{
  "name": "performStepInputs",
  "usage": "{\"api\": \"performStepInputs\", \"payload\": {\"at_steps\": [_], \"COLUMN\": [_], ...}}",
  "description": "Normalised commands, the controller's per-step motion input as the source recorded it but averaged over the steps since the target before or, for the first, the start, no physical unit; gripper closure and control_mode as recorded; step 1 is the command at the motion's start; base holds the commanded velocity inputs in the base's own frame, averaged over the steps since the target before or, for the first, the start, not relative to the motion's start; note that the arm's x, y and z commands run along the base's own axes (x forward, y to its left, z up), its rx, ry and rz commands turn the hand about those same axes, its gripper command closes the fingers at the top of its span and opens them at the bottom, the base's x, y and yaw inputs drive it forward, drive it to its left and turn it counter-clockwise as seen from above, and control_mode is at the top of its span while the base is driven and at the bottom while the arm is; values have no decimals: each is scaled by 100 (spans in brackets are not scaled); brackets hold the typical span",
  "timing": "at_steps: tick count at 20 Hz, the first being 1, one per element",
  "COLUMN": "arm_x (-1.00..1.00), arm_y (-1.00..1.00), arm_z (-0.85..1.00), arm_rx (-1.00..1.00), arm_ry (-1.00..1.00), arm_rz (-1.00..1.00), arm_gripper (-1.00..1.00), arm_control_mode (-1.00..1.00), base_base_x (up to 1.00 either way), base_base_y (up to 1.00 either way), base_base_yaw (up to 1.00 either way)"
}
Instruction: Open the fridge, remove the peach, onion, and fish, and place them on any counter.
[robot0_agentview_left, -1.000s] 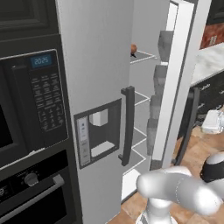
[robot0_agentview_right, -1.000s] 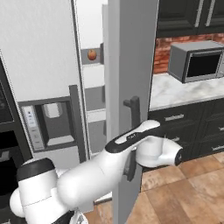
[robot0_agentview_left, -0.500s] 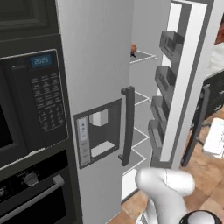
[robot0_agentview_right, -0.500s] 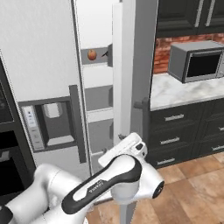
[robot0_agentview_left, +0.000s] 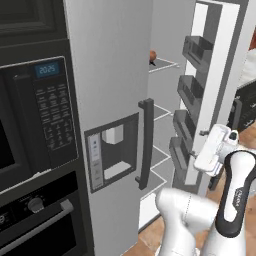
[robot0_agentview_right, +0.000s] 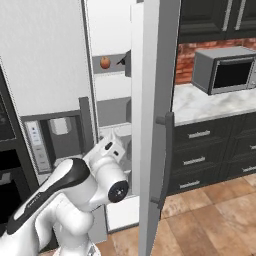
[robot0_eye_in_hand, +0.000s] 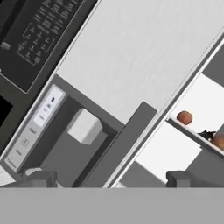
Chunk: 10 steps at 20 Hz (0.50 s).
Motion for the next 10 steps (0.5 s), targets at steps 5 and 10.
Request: {"api": "performStepInputs", "payload": {"at_steps": [5,10], "arm_x": [100,90], "arm_y": [48,8], "arm_z": [14,21], "arm_rx": [-30,-28], "arm_ry": [1,0], "arm_rz": [-21,-27], "arm_gripper": [-100,-100], "arm_control_mode": [-100,-100], "base_base_x": [0,0], "base_base_y": [0,0], "base_base_yaw": [0,0]}}
